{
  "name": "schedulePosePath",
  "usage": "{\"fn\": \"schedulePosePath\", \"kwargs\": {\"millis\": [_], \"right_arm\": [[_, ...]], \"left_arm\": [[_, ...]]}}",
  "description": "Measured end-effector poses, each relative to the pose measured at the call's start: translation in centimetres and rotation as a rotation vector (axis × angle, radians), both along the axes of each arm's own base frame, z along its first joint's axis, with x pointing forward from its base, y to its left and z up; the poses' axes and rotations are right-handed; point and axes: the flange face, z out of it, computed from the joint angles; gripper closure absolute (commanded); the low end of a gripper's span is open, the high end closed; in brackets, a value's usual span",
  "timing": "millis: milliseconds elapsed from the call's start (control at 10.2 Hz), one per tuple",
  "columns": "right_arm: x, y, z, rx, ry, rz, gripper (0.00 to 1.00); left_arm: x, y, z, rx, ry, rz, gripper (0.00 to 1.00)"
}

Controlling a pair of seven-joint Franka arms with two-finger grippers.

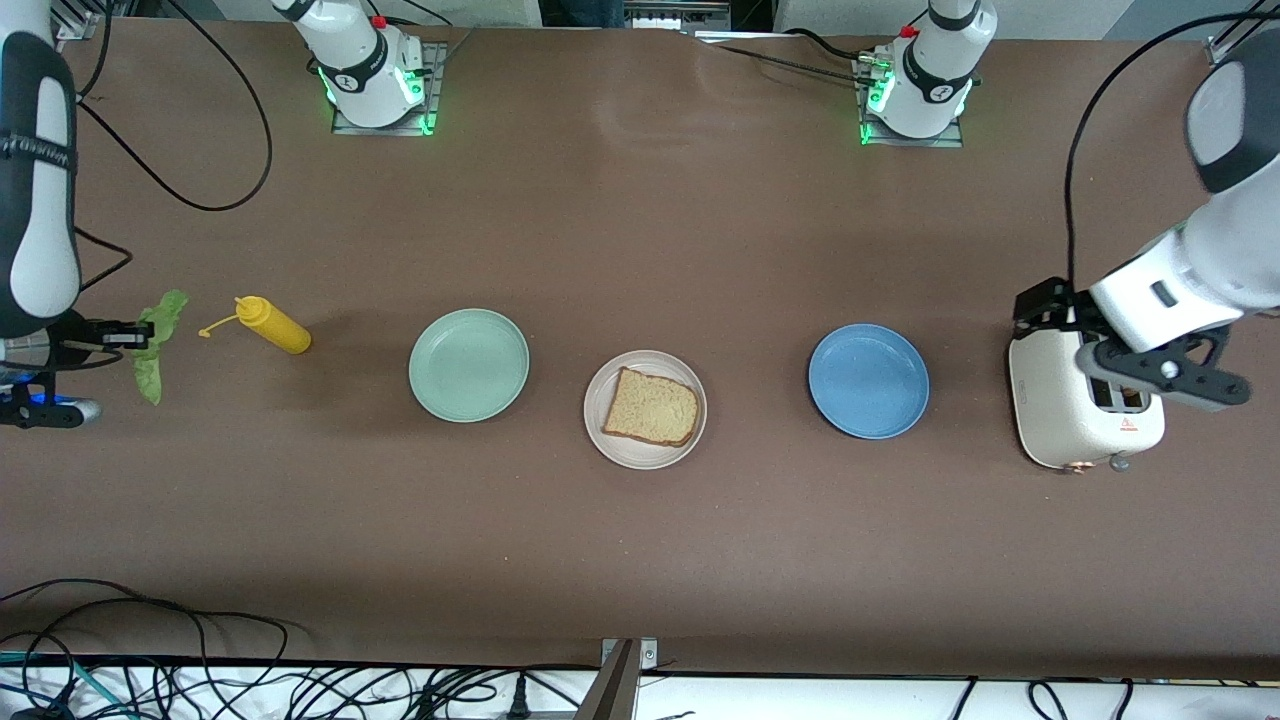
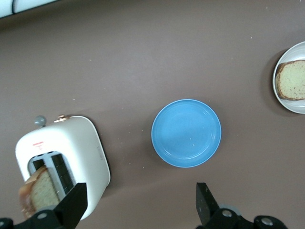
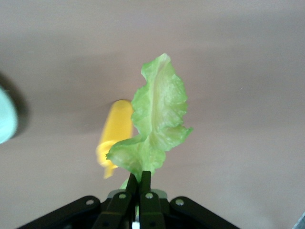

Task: Make sandwich on beige plate with both arms
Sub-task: 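Carry the lettuce with the right gripper while the left gripper returns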

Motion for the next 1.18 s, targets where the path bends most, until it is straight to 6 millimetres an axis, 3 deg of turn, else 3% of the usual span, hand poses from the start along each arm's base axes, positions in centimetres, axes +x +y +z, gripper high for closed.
{"fn": "schedulePosePath", "kwargs": {"millis": [294,490,687,883,1177], "right_arm": [[0.4,8.4,4.3,0.005,-0.052,-0.126,1.0],[0.5,14.9,5.7,0.014,-0.075,-0.178,1.0],[0.2,22.2,6.5,0.035,-0.116,-0.218,1.0],[0.3,29.3,6.2,0.085,-0.192,-0.27,1.0],[0.4,39.1,2.7,0.118,-0.292,-0.365,1.0]], "left_arm": [[-4.2,1.2,2.1,0.001,0.005,0.084,0.0],[-6.9,2.4,2.9,0.002,0.007,0.158,0.0],[-8.4,3.7,3.5,0.002,0.003,0.198,0.0],[-8.5,4.0,3.4,0.005,0.004,0.236,0.0],[-8.3,3.4,3.2,0.007,0.012,0.262,0.0]]}}
